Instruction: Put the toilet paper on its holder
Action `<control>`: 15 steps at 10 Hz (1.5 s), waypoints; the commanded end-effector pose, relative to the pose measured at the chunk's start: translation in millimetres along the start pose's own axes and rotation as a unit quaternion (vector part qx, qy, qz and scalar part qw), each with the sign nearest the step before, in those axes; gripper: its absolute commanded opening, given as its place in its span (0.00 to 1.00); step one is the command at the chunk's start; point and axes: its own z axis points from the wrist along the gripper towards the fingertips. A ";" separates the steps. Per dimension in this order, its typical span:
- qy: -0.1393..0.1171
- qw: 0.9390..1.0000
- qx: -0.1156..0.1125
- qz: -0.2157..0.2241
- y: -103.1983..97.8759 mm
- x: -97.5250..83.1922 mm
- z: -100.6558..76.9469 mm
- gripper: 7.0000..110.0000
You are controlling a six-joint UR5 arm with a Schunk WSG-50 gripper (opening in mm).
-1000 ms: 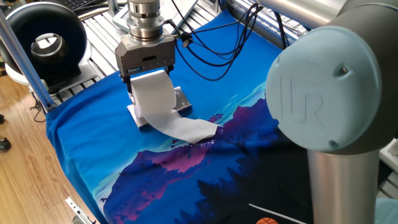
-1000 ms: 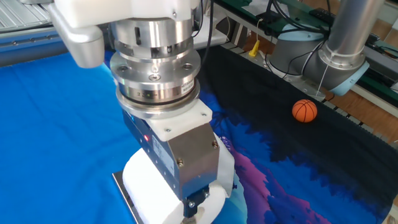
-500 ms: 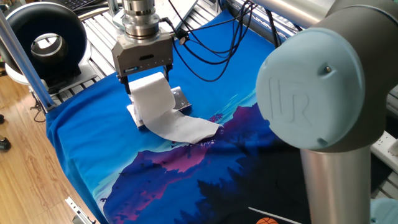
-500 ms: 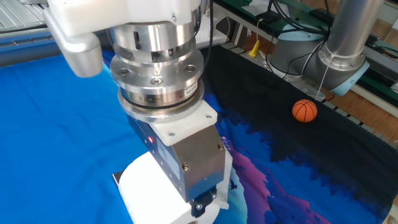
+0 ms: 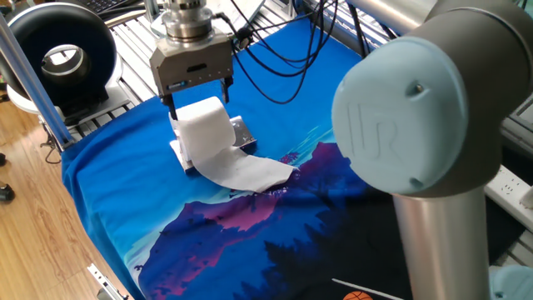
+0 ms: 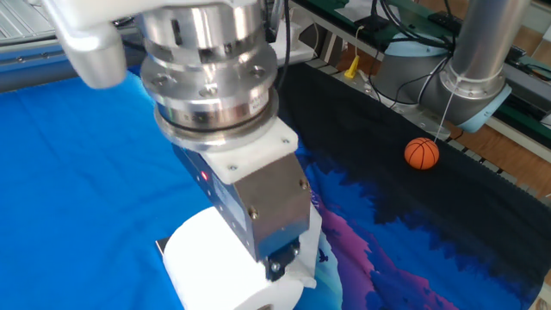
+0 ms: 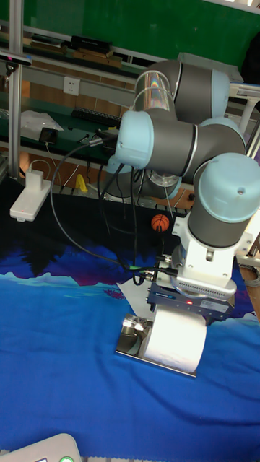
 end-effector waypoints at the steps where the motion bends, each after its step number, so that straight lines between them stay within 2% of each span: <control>1: 0.032 0.999 -0.025 -0.006 -3.4 6.1 -15.4 1.00; 2: 0.039 0.999 -0.015 -0.006 -19.0 5.6 -20.4 0.79; 3: 0.063 0.998 0.017 0.015 -44.6 12.3 -24.1 0.79; 4: 0.065 0.995 0.058 0.043 -70.2 7.2 -22.3 0.79; 5: 0.047 0.995 0.075 0.047 -84.0 -3.8 -21.0 0.79; 6: -0.031 0.996 0.080 -0.003 -104.7 -40.9 -21.7 0.79; 7: -0.104 0.991 0.080 -0.036 -119.9 -67.5 -26.3 0.79; 8: -0.116 0.992 0.028 -0.037 -106.0 -57.8 -25.0 0.79; 9: -0.119 0.992 0.025 -0.035 -107.9 -45.5 -27.2 0.79; 10: -0.124 0.990 0.058 -0.018 -123.6 -33.0 -31.8 0.00; 11: -0.121 0.991 0.060 -0.010 -122.9 -20.5 -33.3 0.00; 12: -0.130 0.990 0.061 -0.008 -120.0 -17.6 -36.1 0.00; 13: -0.151 0.986 0.064 -0.009 -115.8 -25.8 -40.7 0.00; 14: -0.172 0.984 0.051 -0.013 -99.4 -40.9 -44.8 0.00; 15: -0.175 0.983 0.044 -0.021 -87.4 -51.4 -45.4 0.00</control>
